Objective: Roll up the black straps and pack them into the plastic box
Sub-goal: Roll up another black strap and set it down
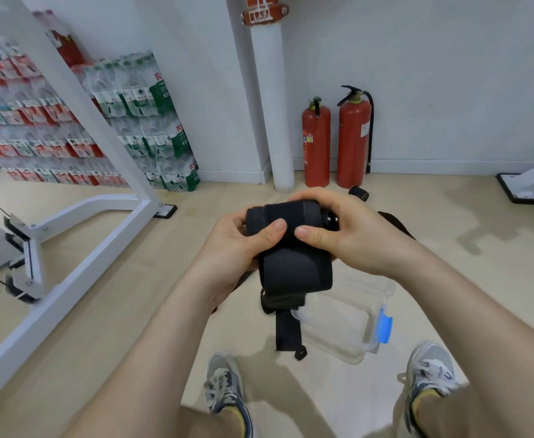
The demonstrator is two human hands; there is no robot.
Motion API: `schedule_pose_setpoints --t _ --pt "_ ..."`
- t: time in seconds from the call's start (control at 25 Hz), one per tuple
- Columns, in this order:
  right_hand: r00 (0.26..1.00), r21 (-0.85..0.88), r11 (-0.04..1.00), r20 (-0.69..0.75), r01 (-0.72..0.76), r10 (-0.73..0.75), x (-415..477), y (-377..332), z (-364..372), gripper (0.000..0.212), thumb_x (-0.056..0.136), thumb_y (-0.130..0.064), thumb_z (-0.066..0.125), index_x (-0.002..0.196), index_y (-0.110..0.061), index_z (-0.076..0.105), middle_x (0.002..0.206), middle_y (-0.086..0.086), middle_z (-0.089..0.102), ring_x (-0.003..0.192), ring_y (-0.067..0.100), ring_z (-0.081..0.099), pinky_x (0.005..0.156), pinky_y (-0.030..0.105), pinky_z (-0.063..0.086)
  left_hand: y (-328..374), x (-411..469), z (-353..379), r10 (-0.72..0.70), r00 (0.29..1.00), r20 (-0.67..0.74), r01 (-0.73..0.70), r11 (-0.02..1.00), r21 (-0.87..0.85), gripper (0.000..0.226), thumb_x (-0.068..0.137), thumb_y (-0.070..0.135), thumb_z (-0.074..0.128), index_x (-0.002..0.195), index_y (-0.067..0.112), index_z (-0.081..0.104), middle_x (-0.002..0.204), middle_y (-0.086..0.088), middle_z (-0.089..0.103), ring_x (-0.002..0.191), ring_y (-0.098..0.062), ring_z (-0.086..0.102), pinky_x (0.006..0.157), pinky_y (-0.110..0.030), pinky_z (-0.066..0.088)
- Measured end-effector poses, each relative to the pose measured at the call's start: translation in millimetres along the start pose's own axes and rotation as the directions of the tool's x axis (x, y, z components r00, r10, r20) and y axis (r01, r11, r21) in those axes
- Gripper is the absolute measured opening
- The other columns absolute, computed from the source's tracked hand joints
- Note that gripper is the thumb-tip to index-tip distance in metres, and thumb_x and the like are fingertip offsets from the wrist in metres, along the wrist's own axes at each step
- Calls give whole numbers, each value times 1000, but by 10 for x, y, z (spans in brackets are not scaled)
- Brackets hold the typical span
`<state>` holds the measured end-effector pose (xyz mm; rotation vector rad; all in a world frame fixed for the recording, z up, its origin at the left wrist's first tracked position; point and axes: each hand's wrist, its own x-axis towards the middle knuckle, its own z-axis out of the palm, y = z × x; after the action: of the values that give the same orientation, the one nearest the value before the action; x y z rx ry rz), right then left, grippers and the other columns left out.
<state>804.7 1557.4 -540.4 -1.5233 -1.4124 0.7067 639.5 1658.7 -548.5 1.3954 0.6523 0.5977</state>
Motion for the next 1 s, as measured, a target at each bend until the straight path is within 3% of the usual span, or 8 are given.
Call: schedule_pose_setpoints --t 0.08,0.16,0.32,0.48,0.68,0.8,0.92,1.0 --pt "1000 -10 1000 17 -23 23 12 40 12 43 91 -21 69 132 -26 55 109 -8 67 99 3 66 82 25 58 -96 21 8 62 998 -25 -62 998 -9 33 79 17 78 110 12 68 98 -10 75 92 -26 72 70 -32 58" --pt "991 143 981 55 -131 124 35 60 -24 51 87 -29 71 135 -29 54 107 -2 70 94 7 70 78 31 61 -183 46 24 159 987 -27 -158 986 62 33 80 9 76 110 20 70 105 -9 74 100 -27 70 80 -38 59" --pt "978 374 905 128 -204 167 68 104 -24 36 88 -24 68 123 -16 67 108 10 74 100 23 72 83 43 61 -175 4 84 301 953 -7 -288 917 275 46 85 1 72 119 31 63 113 0 69 105 -19 68 89 -42 58" --pt "978 593 796 -61 -124 197 130 179 34 40 78 -23 71 113 -5 70 105 14 74 96 25 72 79 41 59 -139 -56 77 210 948 -238 -207 978 35 46 76 17 81 109 26 50 109 3 62 85 -6 70 69 -24 57" --pt "982 733 672 -25 -111 189 102 147 59 37 78 -12 68 113 -2 68 99 12 74 90 22 73 70 32 59 -125 -98 96 116 984 -135 -97 985 143 33 69 42 79 90 17 71 89 0 76 85 -15 72 70 -25 56" --pt "980 639 759 -41 -126 197 110 111 101 47 73 -7 76 118 -8 66 102 9 73 93 22 73 72 35 60 -121 -84 142 155 970 -187 -108 965 241 12 86 26 74 88 15 73 85 -5 76 84 -20 73 70 -35 61" --pt "967 347 932 -185 -102 175 85 63 117 37 81 -8 78 114 -18 63 96 -2 69 80 9 72 61 25 58 -151 -51 132 262 943 -204 -163 901 403 18 93 22 68 85 6 67 81 -14 70 77 -26 69 70 -52 56" --pt "959 118 993 -280 -12 45 70 64 140 31 84 -13 77 109 -23 61 91 -8 66 81 5 67 62 21 56 -153 -45 147 271 941 -203 -170 897 407 18 92 25 68 87 8 67 83 -12 71 81 -28 69 71 -53 58"
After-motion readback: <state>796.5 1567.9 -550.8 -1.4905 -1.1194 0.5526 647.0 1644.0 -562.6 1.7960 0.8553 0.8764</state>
